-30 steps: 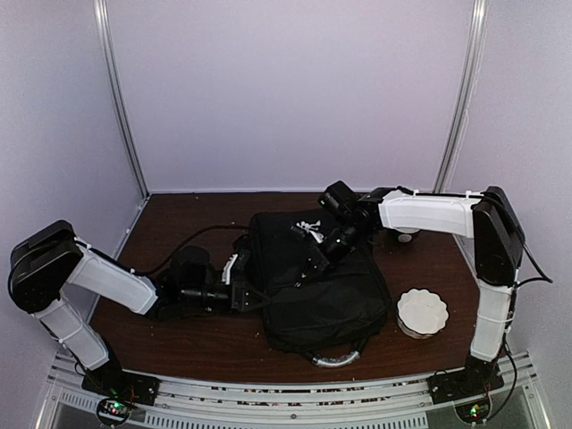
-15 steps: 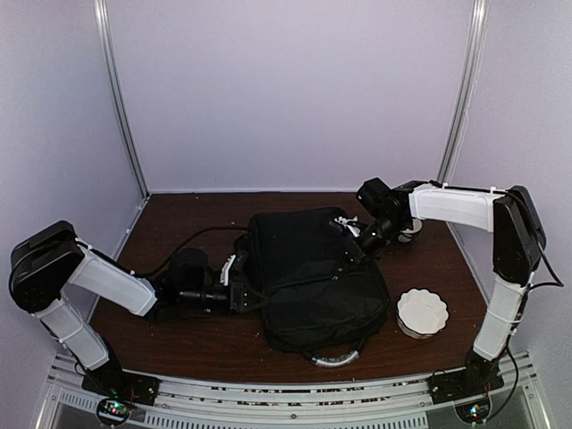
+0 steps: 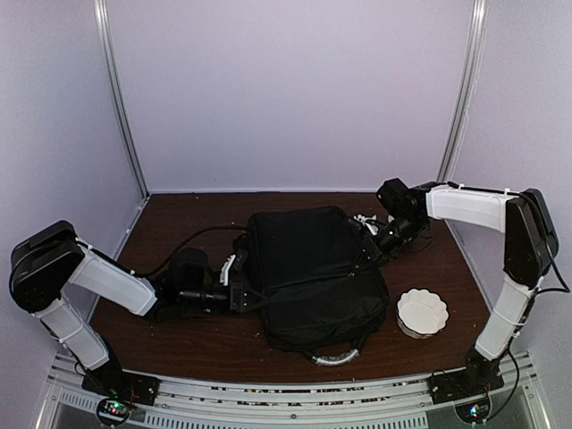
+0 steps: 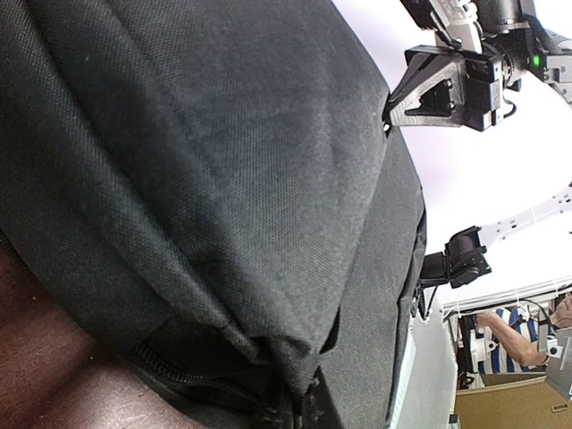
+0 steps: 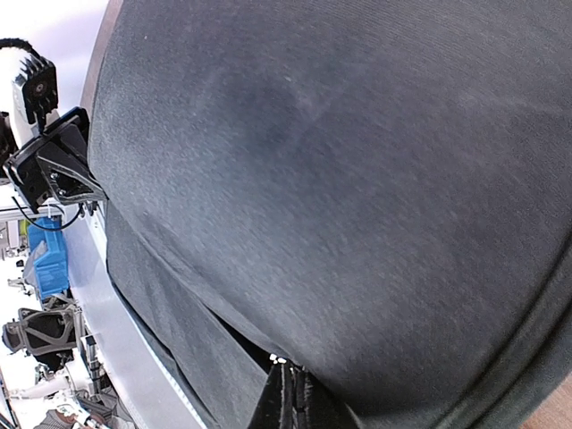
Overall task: Pack the student bag
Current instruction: Zip the lower front pocket of the student bag.
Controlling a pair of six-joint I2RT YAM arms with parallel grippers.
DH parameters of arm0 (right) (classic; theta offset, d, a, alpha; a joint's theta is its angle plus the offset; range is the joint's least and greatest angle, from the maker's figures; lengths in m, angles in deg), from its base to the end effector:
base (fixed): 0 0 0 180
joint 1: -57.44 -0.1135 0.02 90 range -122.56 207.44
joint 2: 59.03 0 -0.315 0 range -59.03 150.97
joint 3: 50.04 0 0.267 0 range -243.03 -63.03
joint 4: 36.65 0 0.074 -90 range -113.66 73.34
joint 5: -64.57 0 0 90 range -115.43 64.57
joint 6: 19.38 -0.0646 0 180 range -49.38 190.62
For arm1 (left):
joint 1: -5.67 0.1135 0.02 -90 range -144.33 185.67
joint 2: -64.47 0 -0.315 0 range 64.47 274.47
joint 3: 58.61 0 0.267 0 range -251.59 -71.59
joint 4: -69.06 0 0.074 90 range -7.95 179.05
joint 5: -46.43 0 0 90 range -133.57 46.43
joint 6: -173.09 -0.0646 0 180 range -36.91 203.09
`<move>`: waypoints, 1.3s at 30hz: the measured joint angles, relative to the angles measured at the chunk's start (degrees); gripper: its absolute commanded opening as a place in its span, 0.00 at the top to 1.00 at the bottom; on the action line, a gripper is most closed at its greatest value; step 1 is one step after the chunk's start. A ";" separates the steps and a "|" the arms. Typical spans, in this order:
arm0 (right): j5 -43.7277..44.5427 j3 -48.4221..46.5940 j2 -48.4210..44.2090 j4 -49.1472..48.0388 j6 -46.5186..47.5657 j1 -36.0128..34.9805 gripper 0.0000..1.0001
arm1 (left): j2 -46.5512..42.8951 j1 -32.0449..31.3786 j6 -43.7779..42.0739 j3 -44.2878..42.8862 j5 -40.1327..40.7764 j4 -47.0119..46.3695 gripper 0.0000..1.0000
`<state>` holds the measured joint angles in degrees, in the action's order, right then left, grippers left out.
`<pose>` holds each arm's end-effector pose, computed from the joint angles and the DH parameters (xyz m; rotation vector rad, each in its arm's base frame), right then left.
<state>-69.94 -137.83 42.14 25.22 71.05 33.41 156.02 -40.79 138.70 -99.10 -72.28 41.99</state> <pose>0.3207 0.1926 0.2446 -0.7416 2.7178 1.2013 0.1950 -0.2502 0.1676 0.1983 2.3314 -1.5371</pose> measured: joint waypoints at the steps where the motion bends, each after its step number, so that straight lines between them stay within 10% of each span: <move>1: 0.07 0.37 -0.28 -0.04 0.17 0.24 1.00 | -0.04 0.00 -0.22 0.00 0.00 0.17 1.00; 30: 1.44 4.24 -3.54 -0.92 0.79 3.39 0.98 | -0.61 0.00 -3.04 -1.11 0.44 3.98 1.00; 39: 5.25 4.39 -7.93 -3.32 0.83 6.21 0.57 | -5.07 0.79 -11.02 -3.93 1.75 18.49 0.54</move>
<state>-64.70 -133.44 34.21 21.90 71.88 39.62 150.95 -40.00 127.69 -103.03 -70.53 60.49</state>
